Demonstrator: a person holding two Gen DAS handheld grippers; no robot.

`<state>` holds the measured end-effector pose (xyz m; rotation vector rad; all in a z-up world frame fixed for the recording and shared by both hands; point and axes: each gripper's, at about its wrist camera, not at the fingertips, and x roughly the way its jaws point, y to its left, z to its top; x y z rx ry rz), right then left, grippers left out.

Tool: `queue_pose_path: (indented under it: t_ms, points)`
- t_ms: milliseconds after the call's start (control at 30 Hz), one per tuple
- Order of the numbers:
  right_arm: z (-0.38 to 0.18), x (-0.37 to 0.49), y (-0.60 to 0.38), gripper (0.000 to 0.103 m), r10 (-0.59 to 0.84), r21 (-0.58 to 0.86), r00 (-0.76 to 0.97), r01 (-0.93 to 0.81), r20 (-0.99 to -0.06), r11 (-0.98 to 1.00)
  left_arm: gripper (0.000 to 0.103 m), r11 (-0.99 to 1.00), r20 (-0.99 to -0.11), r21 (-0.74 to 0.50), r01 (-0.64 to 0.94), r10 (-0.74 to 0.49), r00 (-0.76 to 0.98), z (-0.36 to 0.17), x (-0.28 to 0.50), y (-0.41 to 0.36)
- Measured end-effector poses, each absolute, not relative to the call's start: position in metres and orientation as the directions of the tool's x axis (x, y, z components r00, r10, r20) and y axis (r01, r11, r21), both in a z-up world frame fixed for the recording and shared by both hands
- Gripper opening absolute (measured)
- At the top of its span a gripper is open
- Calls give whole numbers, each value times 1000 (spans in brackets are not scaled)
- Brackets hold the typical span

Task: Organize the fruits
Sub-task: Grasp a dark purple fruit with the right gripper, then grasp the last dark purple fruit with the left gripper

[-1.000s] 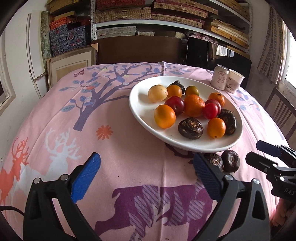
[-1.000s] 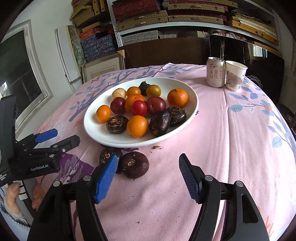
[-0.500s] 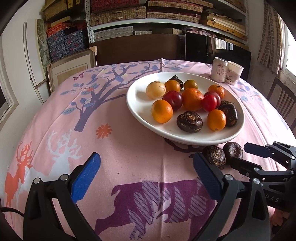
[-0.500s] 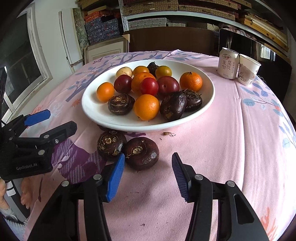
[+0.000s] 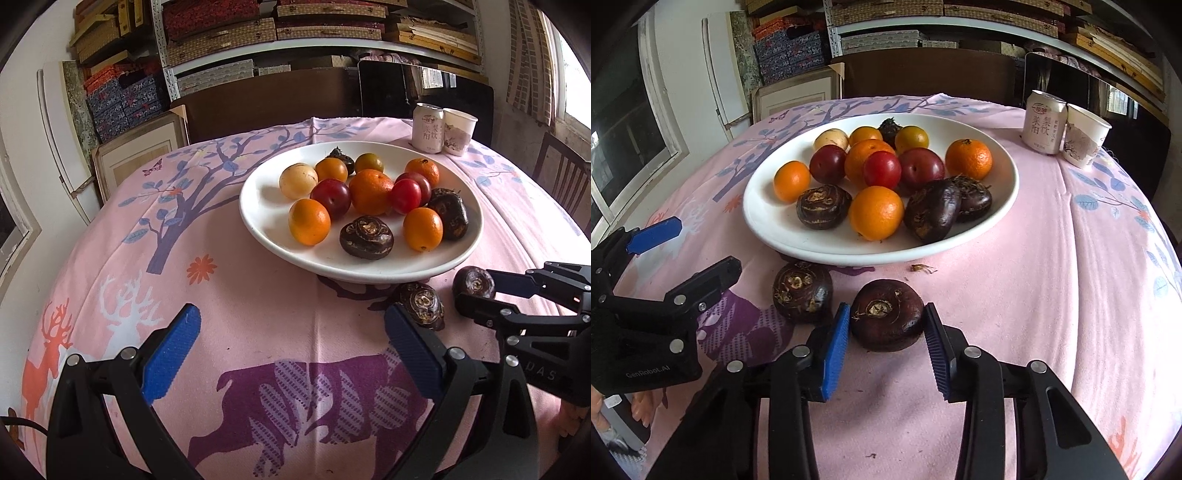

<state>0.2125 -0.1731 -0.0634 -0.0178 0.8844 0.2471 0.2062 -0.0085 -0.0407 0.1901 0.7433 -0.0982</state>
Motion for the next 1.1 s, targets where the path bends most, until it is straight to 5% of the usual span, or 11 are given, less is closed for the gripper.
queue_pose_path:
  t_ms: [833, 1000, 1067, 1100]
  points:
    - [-43, 217, -225, 41, 251, 242, 656, -107, -711, 964, 98, 946, -763, 103, 307, -124, 635, -64, 219, -78]
    - [-44, 218, -226, 41, 254, 248, 652, -103, -715, 963, 70, 942, -789, 66, 329, -153, 595, -70, 224, -78]
    - [-46, 218, -226, 41, 253, 248, 647, -101, -719, 963, 43, 943, -783, 48, 329, -169, 599, -68, 223, -75]
    - [-47, 218, -226, 41, 251, 247, 646, -99, -721, 964, 41, 942, -779, 46, 334, -176, 602, -67, 221, -75]
